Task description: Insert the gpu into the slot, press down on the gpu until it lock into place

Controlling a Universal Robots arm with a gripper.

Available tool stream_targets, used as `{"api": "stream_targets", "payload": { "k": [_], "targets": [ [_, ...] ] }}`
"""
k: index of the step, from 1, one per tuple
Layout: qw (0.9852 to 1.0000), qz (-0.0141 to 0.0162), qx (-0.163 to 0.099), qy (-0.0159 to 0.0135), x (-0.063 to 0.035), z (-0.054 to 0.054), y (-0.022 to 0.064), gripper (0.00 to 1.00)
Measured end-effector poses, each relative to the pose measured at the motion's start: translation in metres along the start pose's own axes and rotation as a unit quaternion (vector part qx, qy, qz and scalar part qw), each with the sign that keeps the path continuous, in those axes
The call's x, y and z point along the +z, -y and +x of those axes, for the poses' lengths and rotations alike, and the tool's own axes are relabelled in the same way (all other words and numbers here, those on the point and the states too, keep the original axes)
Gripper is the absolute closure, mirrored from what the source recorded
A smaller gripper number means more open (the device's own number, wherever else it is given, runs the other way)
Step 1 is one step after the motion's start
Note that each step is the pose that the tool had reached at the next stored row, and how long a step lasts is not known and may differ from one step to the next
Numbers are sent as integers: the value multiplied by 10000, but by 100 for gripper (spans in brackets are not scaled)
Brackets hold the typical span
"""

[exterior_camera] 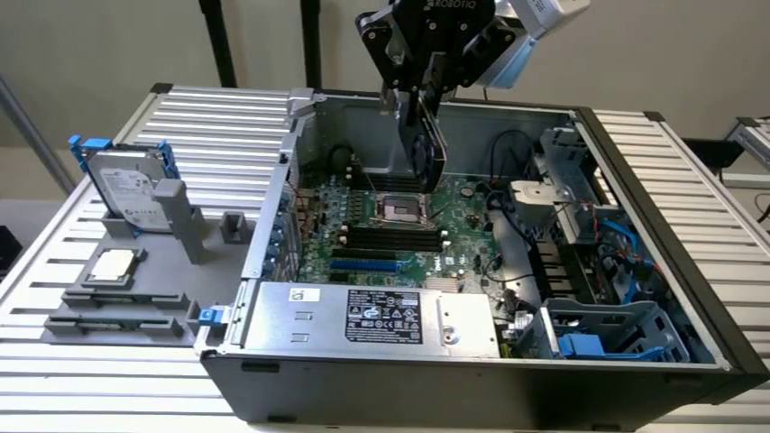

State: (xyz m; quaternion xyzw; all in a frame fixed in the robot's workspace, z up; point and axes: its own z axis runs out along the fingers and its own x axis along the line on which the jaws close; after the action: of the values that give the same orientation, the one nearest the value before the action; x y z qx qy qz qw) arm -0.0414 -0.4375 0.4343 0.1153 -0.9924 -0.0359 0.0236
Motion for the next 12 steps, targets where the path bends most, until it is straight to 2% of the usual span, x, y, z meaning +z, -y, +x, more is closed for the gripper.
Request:
{"api": "stream_targets", "payload": {
  "k": [7,12],
  "targets": [
    [10000,0,-3,0,0,0,0,74],
    [9992,15,-400,-30,5,0,-1,74]
  ]
}}
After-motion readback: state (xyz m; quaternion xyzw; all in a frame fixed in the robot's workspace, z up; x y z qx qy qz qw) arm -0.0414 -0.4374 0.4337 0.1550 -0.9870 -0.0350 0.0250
